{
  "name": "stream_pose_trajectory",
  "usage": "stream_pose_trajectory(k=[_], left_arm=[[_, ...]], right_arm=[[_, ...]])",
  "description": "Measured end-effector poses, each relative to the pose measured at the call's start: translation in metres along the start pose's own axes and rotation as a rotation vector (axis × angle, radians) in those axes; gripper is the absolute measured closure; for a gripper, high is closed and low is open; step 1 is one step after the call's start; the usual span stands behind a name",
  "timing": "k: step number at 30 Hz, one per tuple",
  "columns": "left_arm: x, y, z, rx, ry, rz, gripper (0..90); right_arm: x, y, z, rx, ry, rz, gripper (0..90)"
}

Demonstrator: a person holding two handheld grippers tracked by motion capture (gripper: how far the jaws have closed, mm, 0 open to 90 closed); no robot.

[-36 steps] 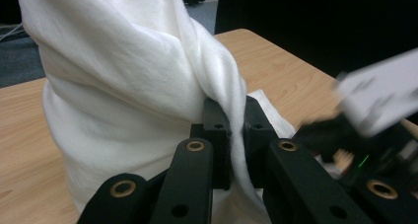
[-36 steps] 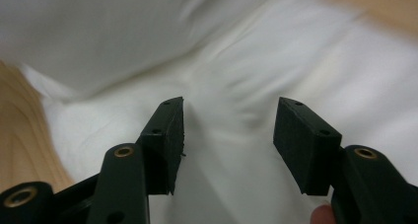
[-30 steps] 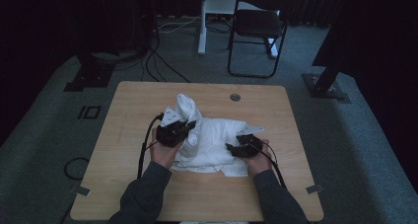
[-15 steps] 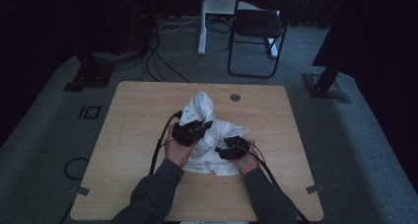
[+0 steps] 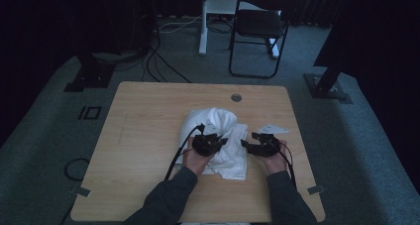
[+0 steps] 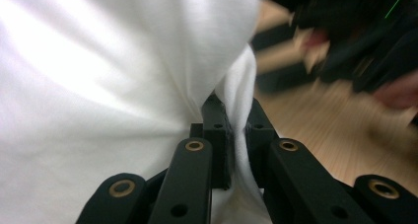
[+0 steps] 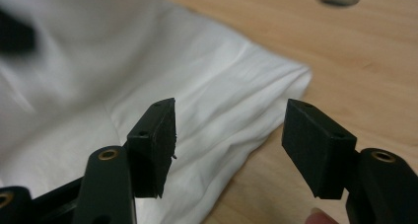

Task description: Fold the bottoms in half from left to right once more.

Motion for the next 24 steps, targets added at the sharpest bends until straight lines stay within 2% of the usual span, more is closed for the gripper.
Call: stream_pose_trajectory(k=[2,5,7,10,11,12,13,15,16,18,19,21,23,24], left_arm=[[0.012,0.006,-0.003,-0.003,0.006,0.030,84.6],[0.024,0.012,-0.003,-0.017,0.012,0.053,84.3],[0.025,0.013,-0.003,-0.032,0.015,0.050,84.1],[0.024,0.013,-0.002,-0.035,0.022,0.048,83.8],[0.024,0.013,-0.003,-0.032,0.022,0.050,83.6],[0.024,0.013,-0.003,-0.030,0.027,0.052,83.1],[0.023,0.012,-0.003,-0.034,0.036,0.048,82.2],[0.019,0.010,-0.003,-0.035,0.056,0.043,76.4],[0.015,0.008,-0.004,-0.034,0.070,0.040,70.0],[0.002,0.002,-0.004,-0.029,0.089,0.020,59.3],[-0.009,-0.002,-0.004,-0.025,0.091,-0.003,56.7],[-0.035,-0.013,0.001,-0.020,0.090,-0.077,52.6],[-0.061,-0.022,0.016,-0.052,0.062,-0.153,51.5],[-0.072,-0.025,0.027,-0.072,0.023,-0.177,51.5]], right_arm=[[-0.008,-0.005,-0.001,0.004,-0.008,-0.025,39.1],[-0.020,-0.015,0.005,-0.024,-0.019,-0.062,38.9],[-0.025,-0.022,0.010,-0.041,-0.028,-0.082,36.9],[-0.028,-0.031,0.019,-0.062,-0.085,-0.107,34.9],[-0.027,-0.033,0.021,-0.068,-0.083,-0.107,35.5],[-0.024,-0.036,0.022,-0.070,-0.072,-0.101,39.4],[-0.020,-0.039,0.021,-0.070,-0.052,-0.093,47.3],[-0.013,-0.044,0.020,-0.077,-0.046,-0.080,75.1],[-0.009,-0.045,0.019,-0.069,-0.040,-0.073,82.6],[-0.004,-0.048,0.014,-0.051,-0.018,-0.064,85.1],[-0.003,-0.048,0.012,-0.038,-0.014,-0.070,85.2],[-0.001,-0.049,0.006,-0.021,-0.014,-0.076,85.3],[0.001,-0.048,0.002,-0.013,-0.004,-0.067,85.3],[0.002,-0.048,0.000,-0.011,-0.001,-0.062,85.3]])
Point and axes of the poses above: each handheld gripper's, and its own axes: x roughly forward along the jaws, y roughly out of its underside, z roughly to its left, the point moved 6 cm from there along x, roughly forward along the jaws, and after that the axes turned 10 degrees about z, right-handed, at the moved point
